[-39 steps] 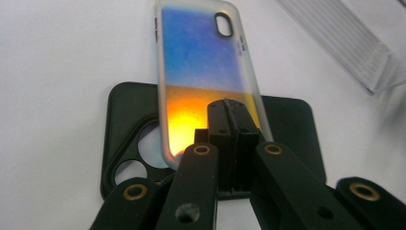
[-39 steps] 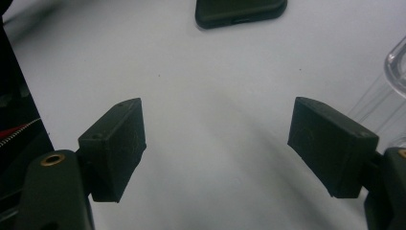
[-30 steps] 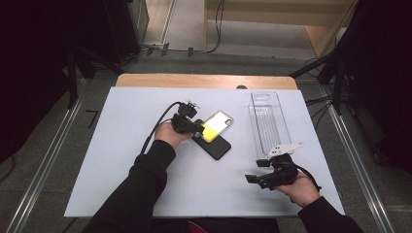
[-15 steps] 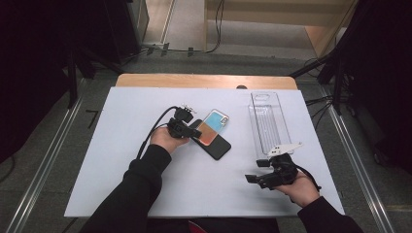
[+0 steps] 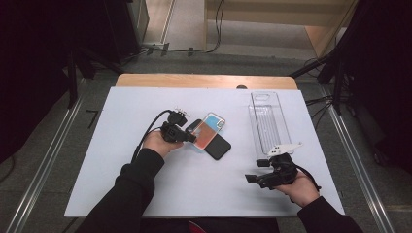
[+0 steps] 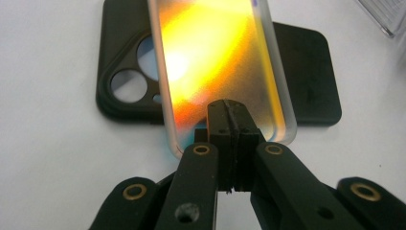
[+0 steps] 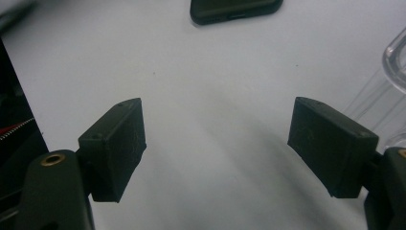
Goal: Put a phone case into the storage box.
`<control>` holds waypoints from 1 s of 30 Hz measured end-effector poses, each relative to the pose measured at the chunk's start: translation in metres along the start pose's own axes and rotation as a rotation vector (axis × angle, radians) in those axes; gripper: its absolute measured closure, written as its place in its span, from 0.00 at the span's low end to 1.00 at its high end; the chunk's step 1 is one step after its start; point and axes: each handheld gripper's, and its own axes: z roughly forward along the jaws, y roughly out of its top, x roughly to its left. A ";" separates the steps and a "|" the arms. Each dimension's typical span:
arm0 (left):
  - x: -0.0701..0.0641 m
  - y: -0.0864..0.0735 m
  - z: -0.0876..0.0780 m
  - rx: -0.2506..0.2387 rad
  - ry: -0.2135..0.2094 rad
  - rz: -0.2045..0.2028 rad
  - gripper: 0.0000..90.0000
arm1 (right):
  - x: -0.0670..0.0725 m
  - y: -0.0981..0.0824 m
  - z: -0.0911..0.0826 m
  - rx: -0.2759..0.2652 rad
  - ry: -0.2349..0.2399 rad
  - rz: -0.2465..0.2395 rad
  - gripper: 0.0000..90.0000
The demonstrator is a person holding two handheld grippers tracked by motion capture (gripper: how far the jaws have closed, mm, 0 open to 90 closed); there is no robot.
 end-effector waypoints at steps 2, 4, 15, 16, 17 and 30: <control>0.001 -0.003 -0.002 0.000 -0.001 -0.009 0.99 | 0.000 0.000 0.000 0.001 0.000 -0.001 0.21; 0.001 -0.007 -0.003 0.009 -0.005 -0.009 0.99 | 0.000 0.000 0.000 0.000 -0.001 0.001 0.21; 0.006 -0.030 -0.009 0.050 -0.004 -0.018 0.99 | 0.000 0.000 0.000 0.002 -0.002 0.000 0.21; 0.007 -0.032 -0.011 0.053 -0.003 -0.018 0.99 | 0.000 0.000 0.000 0.001 -0.003 0.000 0.21; 0.007 -0.034 -0.012 0.053 -0.002 -0.017 0.99 | 0.000 0.000 0.000 0.000 -0.003 0.001 0.21; 0.014 -0.060 -0.032 0.056 -0.013 -0.050 0.99 | 0.001 0.000 0.000 0.001 -0.002 0.000 0.21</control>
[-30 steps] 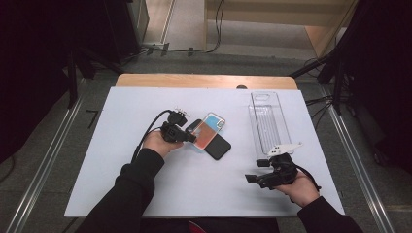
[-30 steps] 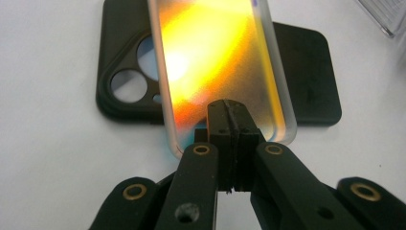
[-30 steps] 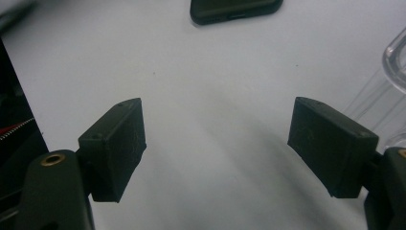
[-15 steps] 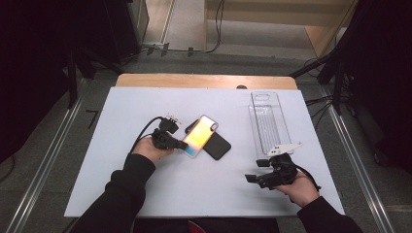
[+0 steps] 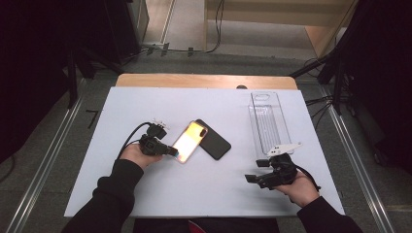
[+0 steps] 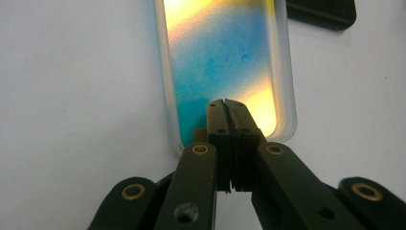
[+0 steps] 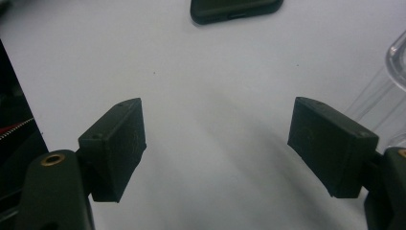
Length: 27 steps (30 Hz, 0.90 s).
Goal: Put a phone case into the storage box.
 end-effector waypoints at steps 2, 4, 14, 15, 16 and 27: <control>0.001 -0.003 -0.002 -0.004 0.000 -0.001 0.98 | 0.000 0.000 0.000 0.001 0.000 0.002 0.21; 0.002 -0.005 -0.003 -0.004 -0.002 -0.002 0.98 | 0.001 0.000 0.000 0.003 0.001 0.003 0.21; 0.006 -0.011 -0.012 -0.080 -0.088 -0.030 0.74 | 0.002 0.000 0.001 0.004 0.004 0.003 0.21; 0.005 -0.011 -0.014 -0.093 -0.092 -0.040 0.69 | 0.002 0.000 0.001 0.003 0.004 0.004 0.21; 0.005 -0.012 -0.017 -0.102 -0.100 -0.037 0.67 | 0.001 0.000 0.001 0.002 0.003 0.004 0.21; -0.015 -0.038 -0.030 -0.224 -0.156 -0.050 0.41 | -0.001 0.000 -0.001 -0.005 0.001 0.004 0.21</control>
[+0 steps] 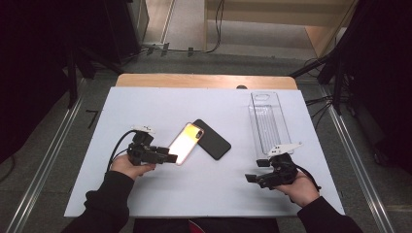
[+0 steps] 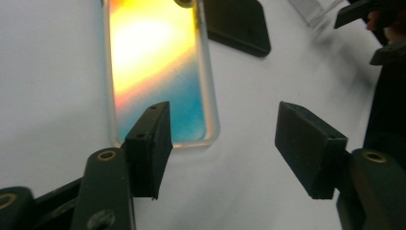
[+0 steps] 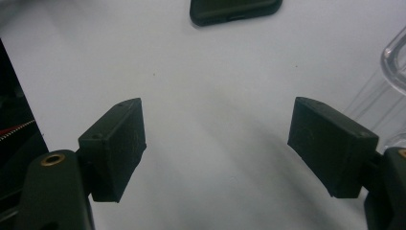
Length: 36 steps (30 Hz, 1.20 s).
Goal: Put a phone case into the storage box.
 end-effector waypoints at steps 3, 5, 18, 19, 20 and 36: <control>-0.004 -0.010 -0.004 -0.012 -0.005 -0.001 0.40 | 0.000 0.000 0.000 -0.001 0.002 -0.001 0.21; -0.007 -0.015 -0.007 -0.018 -0.006 0.003 0.37 | 0.001 0.000 0.000 -0.004 0.002 -0.001 0.21; -0.022 -0.036 -0.018 -0.024 0.013 -0.011 0.37 | 0.000 0.000 0.000 -0.009 -0.005 0.002 0.21; -0.023 -0.038 -0.018 -0.022 0.013 -0.015 0.37 | 0.000 0.000 0.000 -0.009 -0.005 0.001 0.21; -0.024 -0.040 -0.019 -0.021 0.013 -0.015 0.37 | 0.000 0.000 0.000 -0.009 -0.005 0.001 0.21; -0.020 -0.027 -0.016 -0.044 0.035 0.011 0.37 | -0.001 0.000 0.000 -0.004 -0.009 0.003 0.21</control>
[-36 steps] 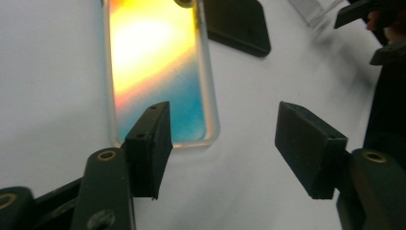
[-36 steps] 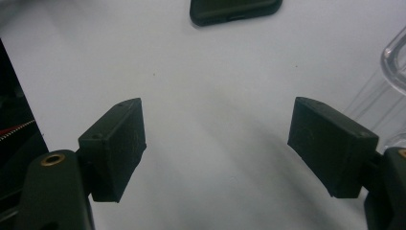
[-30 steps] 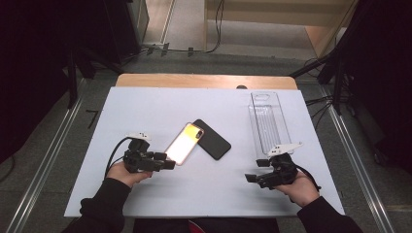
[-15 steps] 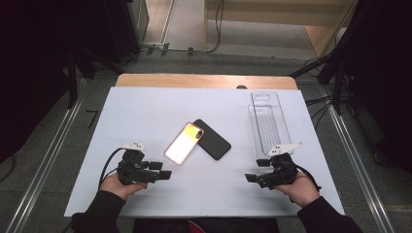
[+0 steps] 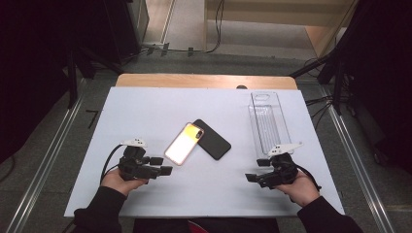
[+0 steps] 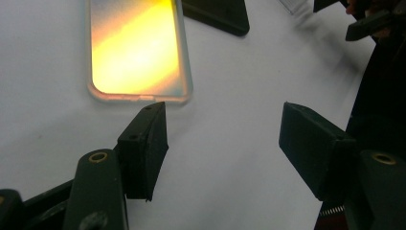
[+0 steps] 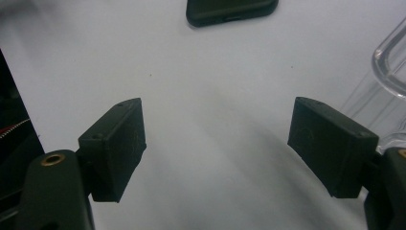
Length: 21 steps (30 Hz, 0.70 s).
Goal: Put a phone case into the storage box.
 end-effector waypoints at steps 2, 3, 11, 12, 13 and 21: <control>0.001 0.004 0.003 -0.006 0.004 -0.004 0.37 | 0.000 0.000 0.000 0.001 -0.001 0.001 0.21; 0.002 0.006 0.005 -0.006 0.001 0.000 0.37 | 0.000 0.000 0.000 0.002 0.000 -0.001 0.21; 0.004 0.026 0.012 -0.003 -0.017 -0.016 0.29 | 0.000 0.000 0.001 0.005 0.000 -0.003 0.21; 0.004 0.029 0.013 -0.010 -0.019 -0.016 0.28 | 0.000 0.000 0.001 0.005 0.000 -0.002 0.21; 0.004 0.032 0.014 -0.012 -0.027 -0.006 0.25 | 0.000 0.000 0.001 0.006 -0.001 -0.003 0.21; 0.012 0.053 0.023 -0.060 -0.004 0.004 0.00 | 0.000 0.000 0.000 0.002 -0.001 -0.003 0.21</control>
